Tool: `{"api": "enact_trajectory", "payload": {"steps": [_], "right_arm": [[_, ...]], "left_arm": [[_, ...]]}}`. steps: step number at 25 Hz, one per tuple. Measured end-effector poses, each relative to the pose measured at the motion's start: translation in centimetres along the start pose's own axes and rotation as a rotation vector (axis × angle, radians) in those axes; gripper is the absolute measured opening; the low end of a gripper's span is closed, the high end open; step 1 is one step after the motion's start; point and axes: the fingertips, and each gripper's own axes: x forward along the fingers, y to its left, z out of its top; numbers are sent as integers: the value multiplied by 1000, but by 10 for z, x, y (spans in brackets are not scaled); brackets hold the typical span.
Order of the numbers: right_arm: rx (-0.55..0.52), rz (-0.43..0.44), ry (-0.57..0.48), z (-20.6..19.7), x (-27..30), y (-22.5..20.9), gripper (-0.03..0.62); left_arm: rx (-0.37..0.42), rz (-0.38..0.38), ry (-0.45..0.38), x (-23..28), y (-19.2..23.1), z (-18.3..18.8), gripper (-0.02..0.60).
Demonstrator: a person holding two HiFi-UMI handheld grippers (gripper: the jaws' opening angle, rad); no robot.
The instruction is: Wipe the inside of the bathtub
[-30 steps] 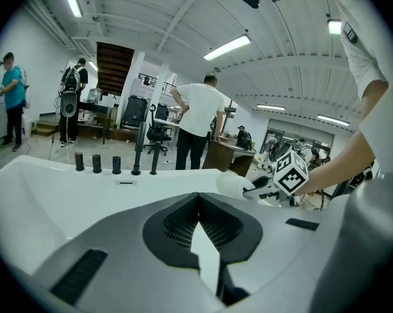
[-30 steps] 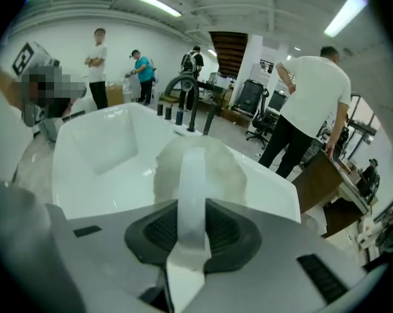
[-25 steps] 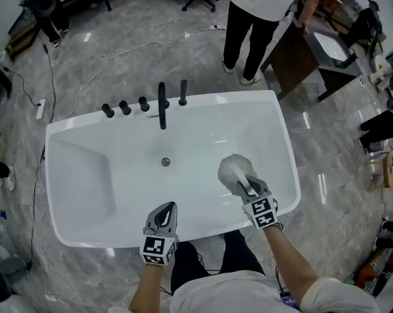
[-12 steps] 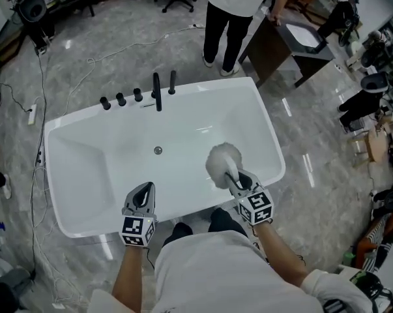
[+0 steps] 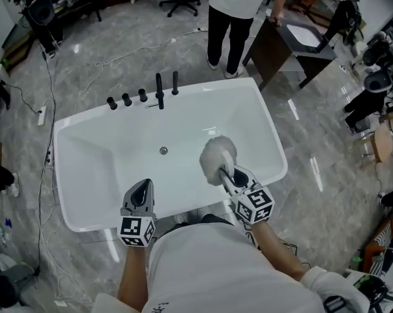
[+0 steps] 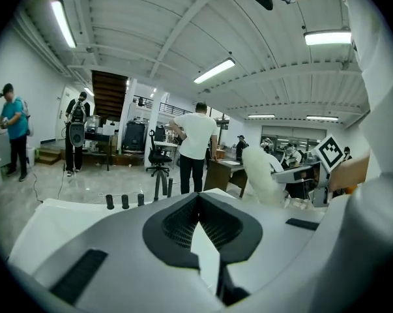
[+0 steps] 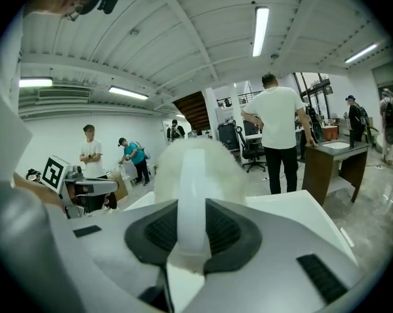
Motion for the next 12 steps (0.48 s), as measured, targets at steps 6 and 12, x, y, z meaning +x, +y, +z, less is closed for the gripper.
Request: {"api": "enact_trajectory", "payload": {"steps": [6,12], "right_arm": [[-43,86,-60,32,-4,4,95],[-77,131,-71,42,-17,-2,95]], "left_arm": [[29,-9,-12,-1,-28,15,8],[47,-12,-24,11,-45,29,8]]}}
